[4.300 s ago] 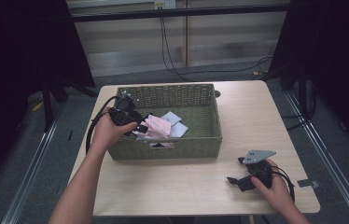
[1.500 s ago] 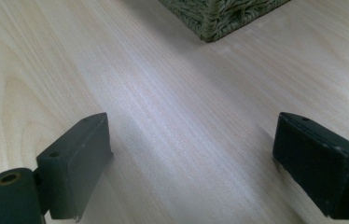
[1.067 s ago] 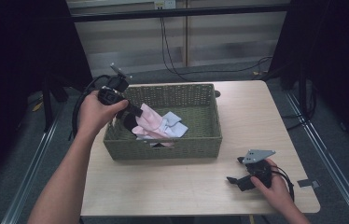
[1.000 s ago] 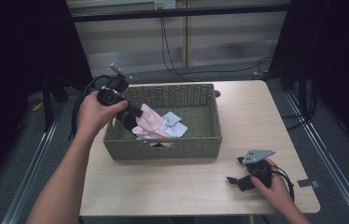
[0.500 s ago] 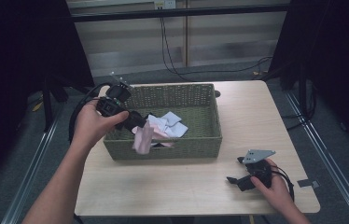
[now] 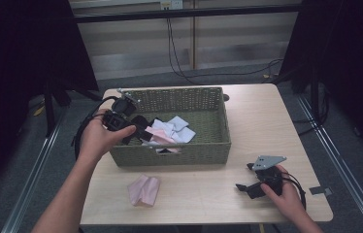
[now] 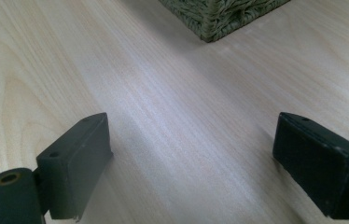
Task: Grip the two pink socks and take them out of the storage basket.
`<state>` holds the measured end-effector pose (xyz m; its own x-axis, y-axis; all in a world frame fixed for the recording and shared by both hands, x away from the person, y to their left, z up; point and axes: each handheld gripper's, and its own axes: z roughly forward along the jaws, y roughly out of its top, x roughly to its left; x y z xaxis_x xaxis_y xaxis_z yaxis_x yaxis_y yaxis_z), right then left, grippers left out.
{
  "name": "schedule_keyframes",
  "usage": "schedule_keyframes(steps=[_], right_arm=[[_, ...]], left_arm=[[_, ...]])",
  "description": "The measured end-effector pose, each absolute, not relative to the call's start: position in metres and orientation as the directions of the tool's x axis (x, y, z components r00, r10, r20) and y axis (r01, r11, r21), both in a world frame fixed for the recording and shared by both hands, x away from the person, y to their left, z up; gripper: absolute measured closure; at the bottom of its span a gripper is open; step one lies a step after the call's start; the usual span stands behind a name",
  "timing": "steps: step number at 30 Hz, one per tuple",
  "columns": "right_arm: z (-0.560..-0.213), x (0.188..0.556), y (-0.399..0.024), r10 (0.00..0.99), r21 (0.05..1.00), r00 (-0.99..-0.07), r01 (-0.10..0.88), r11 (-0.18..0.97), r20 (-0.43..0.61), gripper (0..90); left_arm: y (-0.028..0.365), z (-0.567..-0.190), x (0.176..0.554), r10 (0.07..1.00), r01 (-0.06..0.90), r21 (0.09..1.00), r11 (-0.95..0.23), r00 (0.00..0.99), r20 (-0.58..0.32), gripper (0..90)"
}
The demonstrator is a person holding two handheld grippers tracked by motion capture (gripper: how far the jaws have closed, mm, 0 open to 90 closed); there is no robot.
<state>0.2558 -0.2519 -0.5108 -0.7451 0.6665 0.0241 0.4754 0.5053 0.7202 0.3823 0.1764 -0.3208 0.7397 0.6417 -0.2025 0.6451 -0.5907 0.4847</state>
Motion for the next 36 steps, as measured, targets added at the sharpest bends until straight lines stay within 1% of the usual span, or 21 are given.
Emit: schedule_keyframes(steps=[3,4,5,6,13,15,17,18,23,27,28,31,32,33,34,36], right_arm=[[-0.511,0.256,-0.252,0.667,0.720,-0.745,0.475,0.505,0.024,10.6],[-0.511,0.256,-0.252,0.667,0.720,-0.745,0.476,0.505,0.025,10.6],[-0.511,0.256,-0.252,0.667,0.720,-0.745,0.476,0.505,0.025,10.6],[-0.511,0.256,-0.252,0.666,0.720,-0.746,0.476,0.505,0.026,10.6],[-0.511,0.256,-0.252,0.666,0.720,-0.745,0.475,0.506,0.024,10.6],[-0.511,0.256,-0.252,0.667,0.720,-0.745,0.477,0.504,0.026,10.6],[-0.511,0.256,-0.252,0.666,0.720,-0.745,0.476,0.505,0.026,10.6],[-0.511,0.256,-0.252,0.667,0.720,-0.744,0.477,0.505,0.025,10.6],[-0.511,0.256,-0.252,0.667,0.721,-0.745,0.476,0.504,0.026,10.6],[-0.511,0.256,-0.252,0.668,0.720,-0.743,0.477,0.503,0.026,10.6],[-0.511,0.256,-0.252,0.668,0.721,-0.744,0.477,0.503,0.025,10.6],[-0.511,0.256,-0.252,0.668,0.721,-0.744,0.477,0.503,0.026,10.6],[-0.511,0.256,-0.252,0.667,0.721,-0.744,0.477,0.503,0.026,10.6],[-0.511,0.256,-0.252,0.667,0.721,-0.744,0.477,0.503,0.026,10.6],[-0.511,0.256,-0.252,0.668,0.721,-0.744,0.477,0.503,0.026,10.6],[-0.511,0.256,-0.252,0.667,0.721,-0.744,0.477,0.503,0.026,10.6]], left_arm=[[0.179,-0.331,0.390,0.660,0.653,0.492,-0.576,0.726,-0.192,43.8],[0.181,-0.341,0.397,0.675,0.659,0.504,-0.558,0.714,-0.185,43.0],[0.181,-0.341,0.397,0.675,0.659,0.504,-0.558,0.714,-0.185,42.8],[0.182,-0.350,0.404,0.673,0.655,0.526,-0.542,0.714,-0.194,41.9],[0.177,-0.367,0.420,0.705,0.679,0.517,-0.521,0.684,-0.187,42.7],[0.176,-0.372,0.427,0.698,0.674,0.501,-0.543,0.694,-0.177,42.7],[0.173,-0.376,0.432,0.693,0.664,0.507,-0.549,0.701,-0.168,42.8],[0.170,-0.381,0.438,0.676,0.646,0.510,-0.568,0.719,-0.159,42.8],[0.162,-0.390,0.449,0.672,0.652,0.490,-0.578,0.722,-0.167,42.8],[0.156,-0.401,0.456,0.674,0.654,0.475,-0.589,0.722,-0.157,43.3],[0.153,-0.406,0.459,0.663,0.646,0.453,-0.614,0.734,-0.148,43.2],[0.150,-0.411,0.461,0.651,0.637,0.448,-0.628,0.745,-0.145,43.0],[0.147,-0.414,0.463,0.652,0.648,0.404,-0.645,0.743,-0.150,42.6],[0.147,-0.414,0.463,0.652,0.648,0.404,-0.645,0.743,-0.150,42.4],[0.146,-0.416,0.464,0.654,0.654,0.386,-0.651,0.741,-0.152,42.5],[0.145,-0.418,0.465,0.650,0.655,0.367,-0.660,0.743,-0.157,44.4]])
